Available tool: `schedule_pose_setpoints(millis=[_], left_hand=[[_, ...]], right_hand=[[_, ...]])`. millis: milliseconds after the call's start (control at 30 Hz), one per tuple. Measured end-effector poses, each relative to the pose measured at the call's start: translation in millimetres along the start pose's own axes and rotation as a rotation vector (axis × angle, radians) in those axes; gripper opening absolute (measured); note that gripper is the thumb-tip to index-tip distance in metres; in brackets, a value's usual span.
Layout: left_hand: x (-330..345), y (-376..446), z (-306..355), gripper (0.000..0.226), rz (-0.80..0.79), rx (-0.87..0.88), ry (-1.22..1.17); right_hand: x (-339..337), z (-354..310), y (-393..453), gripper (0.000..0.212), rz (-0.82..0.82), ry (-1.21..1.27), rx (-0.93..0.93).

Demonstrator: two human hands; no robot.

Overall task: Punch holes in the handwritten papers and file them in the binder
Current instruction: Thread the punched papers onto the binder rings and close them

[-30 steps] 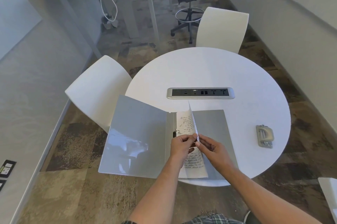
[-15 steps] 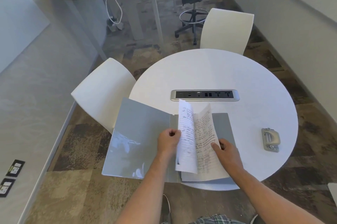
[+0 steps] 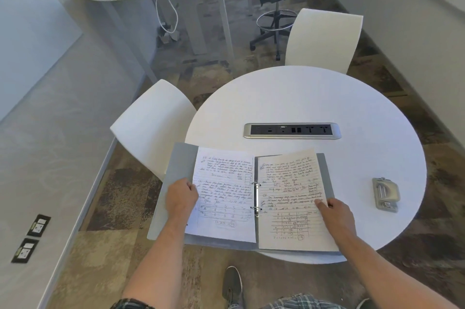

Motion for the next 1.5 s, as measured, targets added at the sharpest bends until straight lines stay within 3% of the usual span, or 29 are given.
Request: schedule_pose_setpoints(millis=[167,233,333,433,533,667,1067,1267,1500], left_hand=[[7,-9,-11,0.007,-0.025,0.026,0.153],[10,-13,-4,0.023,0.012,0.075,0.218],[12,-22,22,0.022,0.035,0.221,0.039],[20,-41,63,0.006,-0.171,0.276,-0.284],[26,-70,103,0.015,-0.414,0.2,-0.605],[33,-92,129,0.015,-0.562,0.06,-0.892],[42,-98,112,0.006,-0.611,-0.308,-1.137],[45,-101,114,0.008,-0.615,-0.384,-1.161],[48,-102,117,0.01,-0.631,-0.391,-1.182]], right_hand=[[2,-1,0,0.037,-0.024,0.018,0.017],[2,-3,-2,0.038,-0.042,0.073,0.011],[1,-14,-7,0.047,-0.096,0.242,-0.001],[1,-33,-15,0.05,-0.241,0.414,-0.034],[3,-56,-30,0.055,-0.372,0.58,-0.12],[10,-80,-50,0.031,-0.483,0.591,-0.27],[25,-71,-53,0.039,-0.553,0.635,-0.274],[27,-68,-52,0.039,-0.561,0.653,-0.275],[28,-69,-56,0.056,-0.555,0.712,-0.264]])
Point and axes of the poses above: each hand's wrist, its own y-axis towards the middle knuckle, its own x-axis out of the palm, z = x × y, the point moved 1 cm from there along y, towards the middle knuckle, and after that the axes turned 9 degrees about z, right-handed, at the moved point
